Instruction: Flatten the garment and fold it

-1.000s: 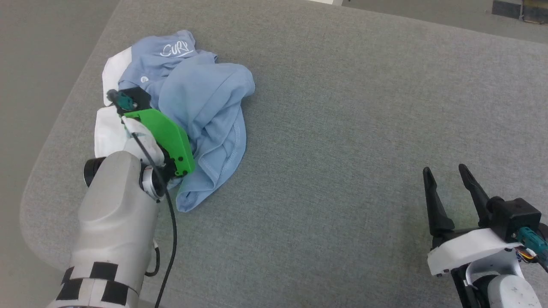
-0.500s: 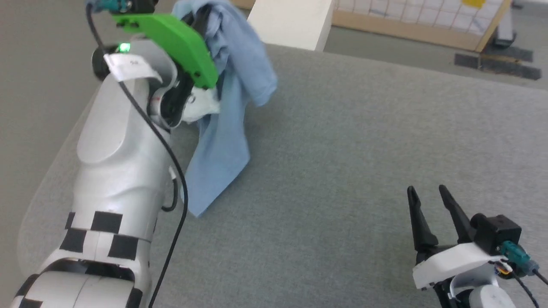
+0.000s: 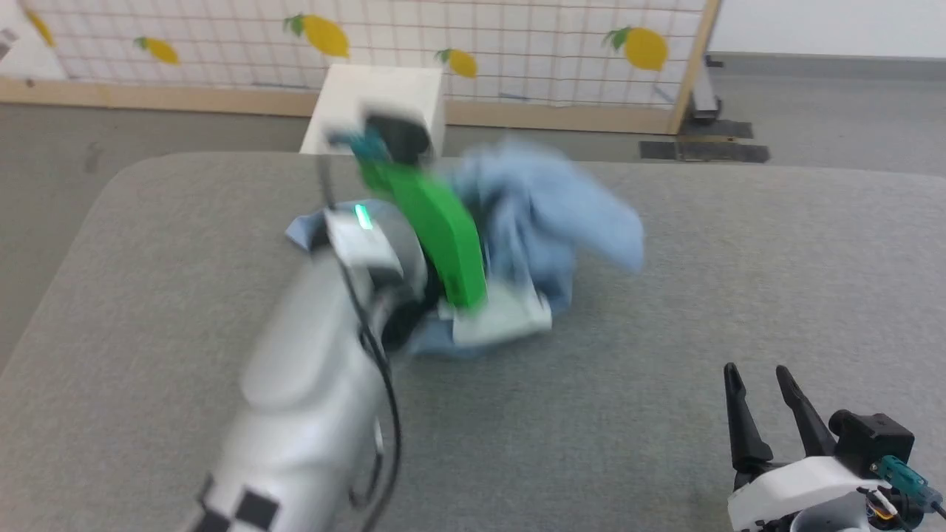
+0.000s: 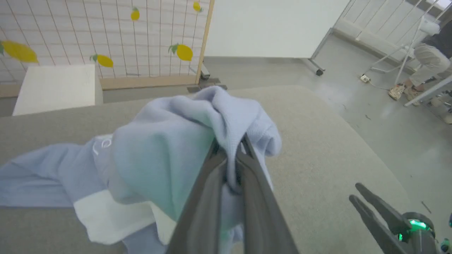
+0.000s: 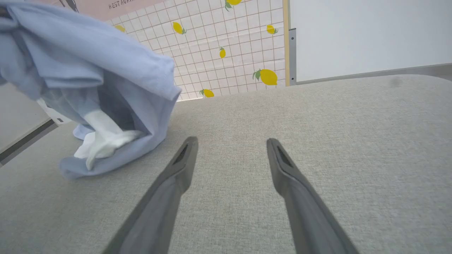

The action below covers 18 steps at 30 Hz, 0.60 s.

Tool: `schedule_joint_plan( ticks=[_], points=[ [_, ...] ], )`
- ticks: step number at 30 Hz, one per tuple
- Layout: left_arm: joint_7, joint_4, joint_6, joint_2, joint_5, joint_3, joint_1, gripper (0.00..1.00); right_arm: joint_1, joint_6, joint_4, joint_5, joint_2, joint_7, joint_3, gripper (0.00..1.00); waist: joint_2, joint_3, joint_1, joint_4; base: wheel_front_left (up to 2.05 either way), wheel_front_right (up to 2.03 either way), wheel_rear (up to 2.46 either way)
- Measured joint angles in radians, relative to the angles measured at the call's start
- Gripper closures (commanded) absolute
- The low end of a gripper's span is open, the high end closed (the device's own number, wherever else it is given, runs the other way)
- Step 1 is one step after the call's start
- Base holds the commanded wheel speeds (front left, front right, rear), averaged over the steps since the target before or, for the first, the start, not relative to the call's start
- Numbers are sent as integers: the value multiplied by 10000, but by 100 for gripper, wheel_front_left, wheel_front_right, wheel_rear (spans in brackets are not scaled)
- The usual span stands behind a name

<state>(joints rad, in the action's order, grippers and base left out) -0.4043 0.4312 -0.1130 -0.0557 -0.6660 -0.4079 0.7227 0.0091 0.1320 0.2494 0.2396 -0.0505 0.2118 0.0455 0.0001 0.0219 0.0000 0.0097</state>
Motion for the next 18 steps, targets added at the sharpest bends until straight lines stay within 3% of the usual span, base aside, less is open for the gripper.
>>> schedule_joint_plan(
  ticks=[5,9,10,11,12,18],
  points=[
    [-1275,470,0,-61,261,-1561,-2247,100,29,0,36,63,-2,84,42,0,0,-80,0,-495,0,0,0],
    [-1649,721,67,-81,221,-2059,-3542,100,28,0,88,84,-4,90,21,0,0,47,0,-581,0,0,0],
    [-1567,648,132,-79,25,-1962,-3756,91,22,0,102,98,-2,100,8,0,0,87,0,-570,0,0,0],
    [-1450,506,196,-75,-71,-1902,-3877,16,17,0,117,102,0,107,0,0,0,113,0,-539,0,0,0],
    [-1281,368,290,-61,-109,-1814,-3915,0,14,0,138,102,-2,146,8,0,0,127,0,-504,0,0,0],
    [750,-1204,800,-138,-616,-203,-3823,0,12,0,318,98,0,174,-82,0,0,-23,0,-203,0,0,0]
  ],
)
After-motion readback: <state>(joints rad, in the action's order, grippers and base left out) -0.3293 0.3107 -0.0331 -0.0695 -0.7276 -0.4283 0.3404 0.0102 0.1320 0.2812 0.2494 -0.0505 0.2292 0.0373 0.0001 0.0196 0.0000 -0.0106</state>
